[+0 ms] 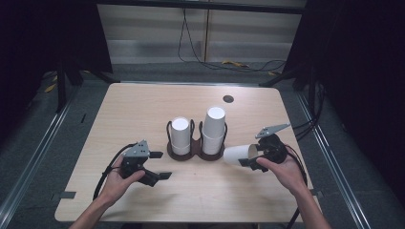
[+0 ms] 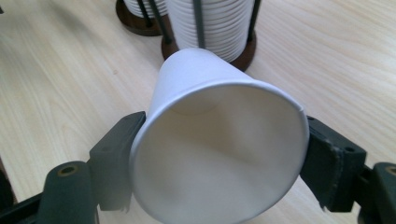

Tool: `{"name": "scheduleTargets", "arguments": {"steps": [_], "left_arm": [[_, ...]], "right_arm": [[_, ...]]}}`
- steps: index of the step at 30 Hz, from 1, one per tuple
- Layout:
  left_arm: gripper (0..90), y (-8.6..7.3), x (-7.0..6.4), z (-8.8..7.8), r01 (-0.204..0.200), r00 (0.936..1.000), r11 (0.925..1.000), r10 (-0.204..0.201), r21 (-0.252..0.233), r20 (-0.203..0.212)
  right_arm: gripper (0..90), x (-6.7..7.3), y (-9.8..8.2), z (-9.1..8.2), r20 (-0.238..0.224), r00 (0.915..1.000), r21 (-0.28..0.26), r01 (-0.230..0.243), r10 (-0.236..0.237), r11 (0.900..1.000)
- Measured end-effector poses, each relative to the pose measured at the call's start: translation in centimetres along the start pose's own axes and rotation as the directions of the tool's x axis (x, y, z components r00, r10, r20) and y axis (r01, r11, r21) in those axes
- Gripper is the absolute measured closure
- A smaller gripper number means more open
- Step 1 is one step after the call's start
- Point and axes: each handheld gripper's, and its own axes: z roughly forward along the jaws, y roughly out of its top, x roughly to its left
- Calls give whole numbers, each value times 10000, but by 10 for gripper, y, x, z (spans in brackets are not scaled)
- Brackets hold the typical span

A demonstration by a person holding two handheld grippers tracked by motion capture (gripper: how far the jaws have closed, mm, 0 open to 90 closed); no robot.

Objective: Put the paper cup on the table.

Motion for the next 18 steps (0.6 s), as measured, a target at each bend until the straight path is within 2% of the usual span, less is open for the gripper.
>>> {"name": "scheduleTargets", "arguments": {"steps": [2, 8, 10, 18], "left_arm": [[158, 0, 0, -1, -155, 9998, 9999, 156, -41, 138], [157, 0, -3, -3, -72, 10000, 10000, 72, -64, 13], [158, 0, -3, -3, -162, 9999, 9999, 162, -30, -1], [158, -2, -6, -5, -204, 9998, 9998, 204, 10, 31]], "right_arm": [[224, -4, 2, -1, 94, 9999, 52, -52, 52, 10000], [224, -12, 9, -4, 395, 9992, 414, -114, 98, 9991], [224, -14, 11, -5, 462, 9989, 510, -137, 114, 9986], [223, -20, 21, -5, 845, 9963, 1324, -267, 155, 9908]]}}
